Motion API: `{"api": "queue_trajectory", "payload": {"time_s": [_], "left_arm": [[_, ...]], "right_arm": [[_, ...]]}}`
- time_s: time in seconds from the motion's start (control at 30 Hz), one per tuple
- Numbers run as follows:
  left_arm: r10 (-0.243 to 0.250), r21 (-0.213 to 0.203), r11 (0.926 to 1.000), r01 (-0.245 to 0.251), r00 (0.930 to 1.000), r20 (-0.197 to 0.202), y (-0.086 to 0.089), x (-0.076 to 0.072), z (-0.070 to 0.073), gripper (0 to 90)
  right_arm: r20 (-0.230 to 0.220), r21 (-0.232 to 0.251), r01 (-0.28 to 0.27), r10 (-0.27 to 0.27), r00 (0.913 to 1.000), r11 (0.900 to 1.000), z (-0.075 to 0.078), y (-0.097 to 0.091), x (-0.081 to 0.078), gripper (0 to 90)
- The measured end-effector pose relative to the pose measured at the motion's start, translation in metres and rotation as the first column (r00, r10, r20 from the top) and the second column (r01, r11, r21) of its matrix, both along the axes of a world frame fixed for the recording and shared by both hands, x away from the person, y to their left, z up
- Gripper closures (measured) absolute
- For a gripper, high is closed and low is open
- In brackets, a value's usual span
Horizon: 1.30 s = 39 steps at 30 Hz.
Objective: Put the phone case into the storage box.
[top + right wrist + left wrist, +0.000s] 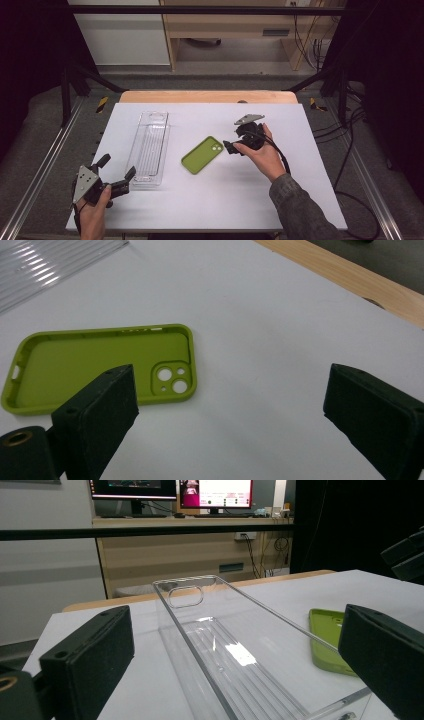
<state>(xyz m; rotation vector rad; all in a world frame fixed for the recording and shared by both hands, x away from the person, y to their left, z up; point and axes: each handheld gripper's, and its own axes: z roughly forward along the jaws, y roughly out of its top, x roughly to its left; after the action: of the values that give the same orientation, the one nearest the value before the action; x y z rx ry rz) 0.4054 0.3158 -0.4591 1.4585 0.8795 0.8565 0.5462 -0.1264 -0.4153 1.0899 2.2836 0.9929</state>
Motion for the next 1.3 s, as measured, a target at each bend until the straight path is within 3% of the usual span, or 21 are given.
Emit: {"api": "queue_trajectory", "payload": {"time_s": [0.17, 0.67, 1.3], "left_arm": [[-0.001, 0.001, 1.0000, 0.001, 1.0000, 0.000, 0.000, 0.000, 0.000, 1.3], [-0.001, 0.000, 1.0000, 0.001, 1.0000, 0.000, 0.000, 0.000, 0.000, 1.3], [-0.002, -0.001, 1.0000, 0.002, 1.0000, -0.001, 0.000, 0.000, 0.000, 1.3]], "right_arm": [[-0.009, -0.027, 0.008, -0.009, 0.9999, 0.9996, -0.006, 0.004, 0.004, 7.9], [-0.063, -0.043, -0.003, 0.000, 0.9980, 0.9991, -0.015, 0.013, 0.011, 8.0], [-0.099, -0.069, -0.020, 0.013, 0.9950, 0.9974, -0.021, 0.025, 0.020, 10.0]]}}
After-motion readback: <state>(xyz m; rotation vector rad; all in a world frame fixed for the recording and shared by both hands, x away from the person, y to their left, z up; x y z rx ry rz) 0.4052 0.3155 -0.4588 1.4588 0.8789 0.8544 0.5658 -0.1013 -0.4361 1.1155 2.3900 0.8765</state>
